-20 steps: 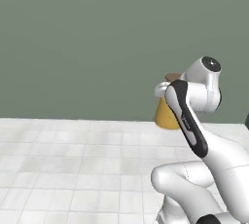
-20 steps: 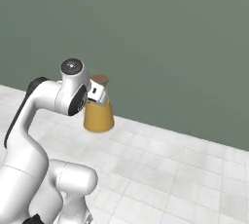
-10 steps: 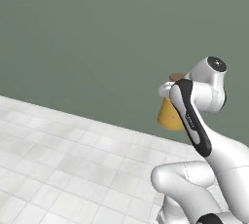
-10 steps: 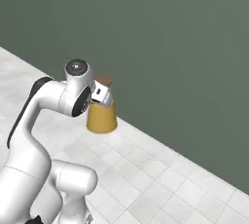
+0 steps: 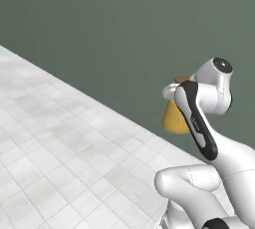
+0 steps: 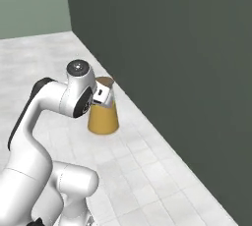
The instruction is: There is a tray on the dining counter. Grab the cup, mug, and pitcher and place them on the tray. The pitcher may be placed next to the tray if it cannot fit the tray.
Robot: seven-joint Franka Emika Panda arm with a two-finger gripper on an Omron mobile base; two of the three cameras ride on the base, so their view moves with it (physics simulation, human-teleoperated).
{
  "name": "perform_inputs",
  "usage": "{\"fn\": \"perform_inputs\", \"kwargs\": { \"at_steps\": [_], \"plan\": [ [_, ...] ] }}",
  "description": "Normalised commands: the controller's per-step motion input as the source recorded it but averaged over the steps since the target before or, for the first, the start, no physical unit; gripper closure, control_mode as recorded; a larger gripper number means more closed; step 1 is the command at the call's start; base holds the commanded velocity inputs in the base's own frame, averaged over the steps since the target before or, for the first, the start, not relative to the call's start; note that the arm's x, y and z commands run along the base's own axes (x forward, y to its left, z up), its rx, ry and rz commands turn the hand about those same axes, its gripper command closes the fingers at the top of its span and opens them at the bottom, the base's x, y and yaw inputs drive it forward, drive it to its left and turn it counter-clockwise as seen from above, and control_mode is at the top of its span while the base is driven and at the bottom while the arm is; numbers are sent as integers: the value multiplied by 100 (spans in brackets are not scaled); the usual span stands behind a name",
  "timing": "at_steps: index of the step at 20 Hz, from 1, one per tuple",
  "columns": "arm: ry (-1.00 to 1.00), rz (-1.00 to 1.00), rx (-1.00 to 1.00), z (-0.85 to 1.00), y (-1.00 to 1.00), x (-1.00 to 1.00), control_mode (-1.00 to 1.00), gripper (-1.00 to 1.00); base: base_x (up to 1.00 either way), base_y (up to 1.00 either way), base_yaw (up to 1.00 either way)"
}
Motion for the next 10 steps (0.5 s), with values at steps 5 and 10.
{"fn": "perform_inputs", "kwargs": {
  "at_steps": [5, 10],
  "plan": [
    [0, 0, 0, 0, 0, 0, 100, 100, 100, 0, 60],
    [0, 0, 0, 0, 0, 0, 100, 100, 100, 0, 54]
  ]
}}
